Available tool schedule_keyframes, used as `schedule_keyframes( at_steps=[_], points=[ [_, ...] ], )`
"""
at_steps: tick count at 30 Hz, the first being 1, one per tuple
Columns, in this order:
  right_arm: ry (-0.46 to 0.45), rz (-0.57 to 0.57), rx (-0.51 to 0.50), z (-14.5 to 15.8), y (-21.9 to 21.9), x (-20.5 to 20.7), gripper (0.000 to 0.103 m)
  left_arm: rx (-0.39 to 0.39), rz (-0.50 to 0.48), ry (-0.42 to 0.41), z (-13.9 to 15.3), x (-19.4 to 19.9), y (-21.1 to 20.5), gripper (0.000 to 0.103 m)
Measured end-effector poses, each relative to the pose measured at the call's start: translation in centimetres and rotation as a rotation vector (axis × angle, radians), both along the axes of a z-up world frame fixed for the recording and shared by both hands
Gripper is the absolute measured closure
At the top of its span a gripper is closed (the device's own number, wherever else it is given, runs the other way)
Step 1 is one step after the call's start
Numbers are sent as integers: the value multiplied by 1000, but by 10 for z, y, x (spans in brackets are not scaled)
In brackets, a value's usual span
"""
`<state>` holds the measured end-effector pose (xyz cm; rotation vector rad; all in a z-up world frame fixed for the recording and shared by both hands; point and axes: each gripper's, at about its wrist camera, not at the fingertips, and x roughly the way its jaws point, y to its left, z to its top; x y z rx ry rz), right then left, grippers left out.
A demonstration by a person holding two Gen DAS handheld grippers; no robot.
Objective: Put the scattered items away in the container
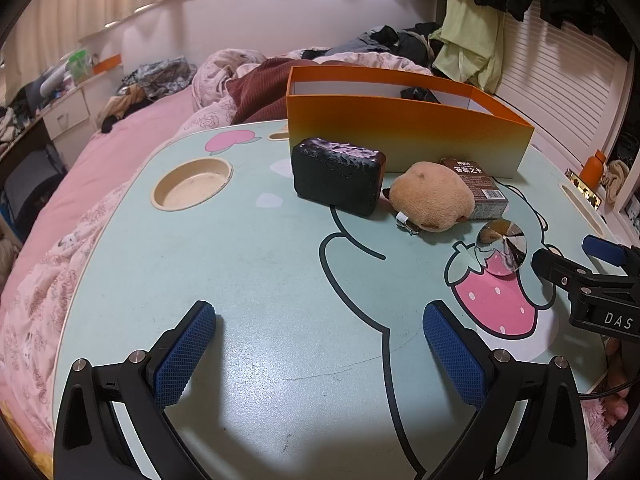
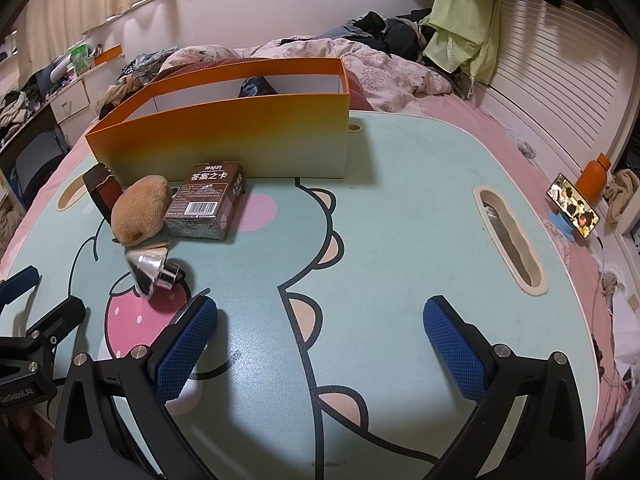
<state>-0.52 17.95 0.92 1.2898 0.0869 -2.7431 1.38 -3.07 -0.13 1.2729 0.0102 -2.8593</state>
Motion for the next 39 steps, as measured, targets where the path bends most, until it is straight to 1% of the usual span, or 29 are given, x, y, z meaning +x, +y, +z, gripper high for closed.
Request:
schedule_keyframes(
  at_steps=[14,16,18,19,21,23,24,25,26,28,29,30,31,32,34,39],
  points=[
    [1,-1,0,0,0,0,0,1,0,0,0,0,0,0],
    [6,2,-16,1,1,0,0,4,0,0,0,0,-1,0],
    [24,45,-102,6,1,4,1,4,-1,1,-1,-1,1,0],
    [44,77,-136,11,-3,7,4,4,-1,1,-1,-1,1,0],
    [88,126,-125,20,-16,11,6,3,-1,0,-1,-1,1,0],
    [112,206,-103,27,-36,12,6,4,-1,1,-1,0,0,0],
    [105,244,-120,29,-45,9,12,4,-1,0,-1,0,0,0],
    [91,264,-136,29,-52,6,22,4,-1,0,-1,0,0,0],
    [68,276,-144,27,-59,1,27,4,-1,0,-1,0,1,0],
    [17,281,-115,18,-73,-8,41,4,-1,1,-1,0,1,0],
    [-10,282,-98,11,-77,-10,45,4,-1,0,-1,0,1,0],
    [-3,280,-80,8,-78,-9,55,5,-1,1,-1,0,1,0],
    [8,275,-65,7,-77,-7,72,5,0,2,0,0,1,0],
    [11,276,-67,7,-75,-4,71,5,0,0,-1,0,1,0],
    [15,269,-107,7,-67,-1,72,3,0,1,-1,0,0,0],
    [93,214,-205,15,-38,9,72,3,0,-1,-1,0,0,0]
  ],
)
